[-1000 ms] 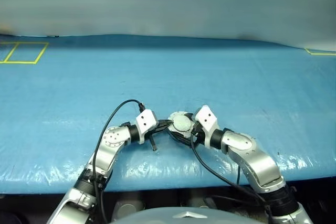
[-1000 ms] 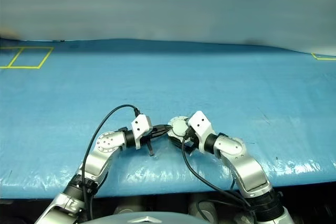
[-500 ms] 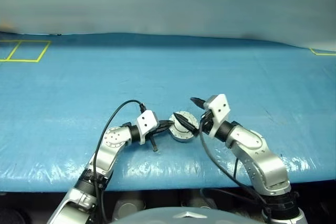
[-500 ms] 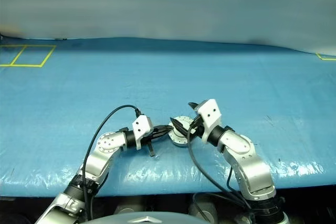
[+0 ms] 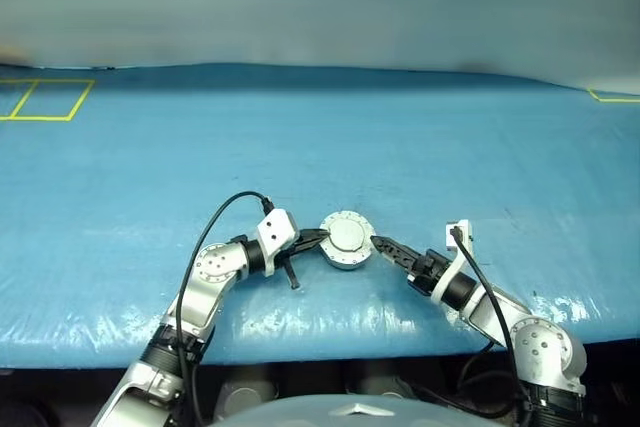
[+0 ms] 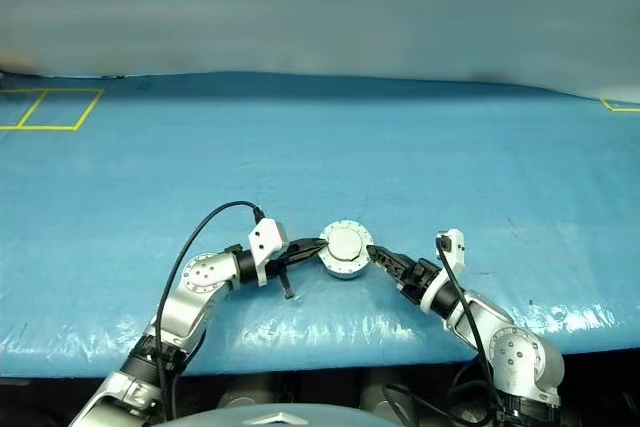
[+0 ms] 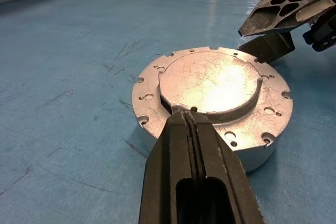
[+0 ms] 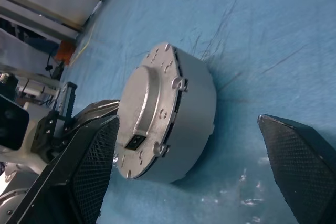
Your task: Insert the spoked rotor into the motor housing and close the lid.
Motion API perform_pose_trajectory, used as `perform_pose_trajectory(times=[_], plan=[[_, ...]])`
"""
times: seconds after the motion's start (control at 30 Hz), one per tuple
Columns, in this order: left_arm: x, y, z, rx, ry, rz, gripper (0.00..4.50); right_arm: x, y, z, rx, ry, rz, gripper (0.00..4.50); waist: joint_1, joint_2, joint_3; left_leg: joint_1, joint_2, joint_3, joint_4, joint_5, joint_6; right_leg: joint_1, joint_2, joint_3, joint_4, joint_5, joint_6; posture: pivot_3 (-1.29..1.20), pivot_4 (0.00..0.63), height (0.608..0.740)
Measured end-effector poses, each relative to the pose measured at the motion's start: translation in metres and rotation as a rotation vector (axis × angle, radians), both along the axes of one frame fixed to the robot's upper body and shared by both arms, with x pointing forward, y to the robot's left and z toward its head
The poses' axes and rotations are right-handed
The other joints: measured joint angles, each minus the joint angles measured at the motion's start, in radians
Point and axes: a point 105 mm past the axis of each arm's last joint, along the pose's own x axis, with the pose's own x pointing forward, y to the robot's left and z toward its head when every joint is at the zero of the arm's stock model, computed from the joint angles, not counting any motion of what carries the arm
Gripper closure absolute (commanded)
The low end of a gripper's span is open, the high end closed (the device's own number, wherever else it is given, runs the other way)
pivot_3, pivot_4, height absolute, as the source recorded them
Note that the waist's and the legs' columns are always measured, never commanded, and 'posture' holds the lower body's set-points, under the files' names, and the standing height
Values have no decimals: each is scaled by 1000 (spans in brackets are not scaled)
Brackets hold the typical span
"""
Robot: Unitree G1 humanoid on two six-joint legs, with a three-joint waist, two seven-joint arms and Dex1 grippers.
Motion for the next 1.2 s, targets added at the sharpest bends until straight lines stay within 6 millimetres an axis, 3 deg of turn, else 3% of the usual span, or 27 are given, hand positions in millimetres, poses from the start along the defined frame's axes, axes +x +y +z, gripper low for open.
perform_pose_trajectory(times=[0.27, 0.37, 0.5, 0.6, 1.13, 1.2], plan=[[-1, -1, 0, 5, -5, -5, 4500, -1, 24, -2, 96, 19, 43, 26, 0, 0, 0, 0, 0, 0, 0, 0, 0, 0, 0, 0, 0, 0, 0, 0, 150, 740], [0, 0, 0, 7, -5, -1, 4500, 2, 25, -4, 111, 21, 17, 635, -1, 0, 0, 1, 0, 0, 0, 0, 0, -1, 0, 0, 0, 0, 0, 0, 150, 740], [-1, 1, -2, 10, -1, 1, 4500, 6, 23, -10, 100, 35, -16, 1966, -7, 0, 0, 2, 0, 0, 1, 0, 0, -2, -1, 0, 0, 0, 1, 0, 150, 740], [-1, 8, -4, 22, 2, 16, 4500, 12, 25, -3, 122, -4, -19, 2653, -11, 0, 0, 2, 1, 0, 0, 0, 0, -2, 0, 0, 0, 0, 0, 0, 150, 740], [-1, 12, -6, 14, 12, 37, 4500, 11, 29, 3, 121, -40, 12, 2741, -17, 1, 0, 2, 1, -1, 0, 0, 0, -2, -6, -1, 0, 0, 0, 0, 150, 740], [-1, 12, -6, 13, 12, 38, 4500, 11, 29, 0, 139, -22, -9, 3221, -18, 1, 0, 1, 1, -1, 0, 0, 0, -3, -6, -1, -1, 0, 0, 0, 150, 740]])
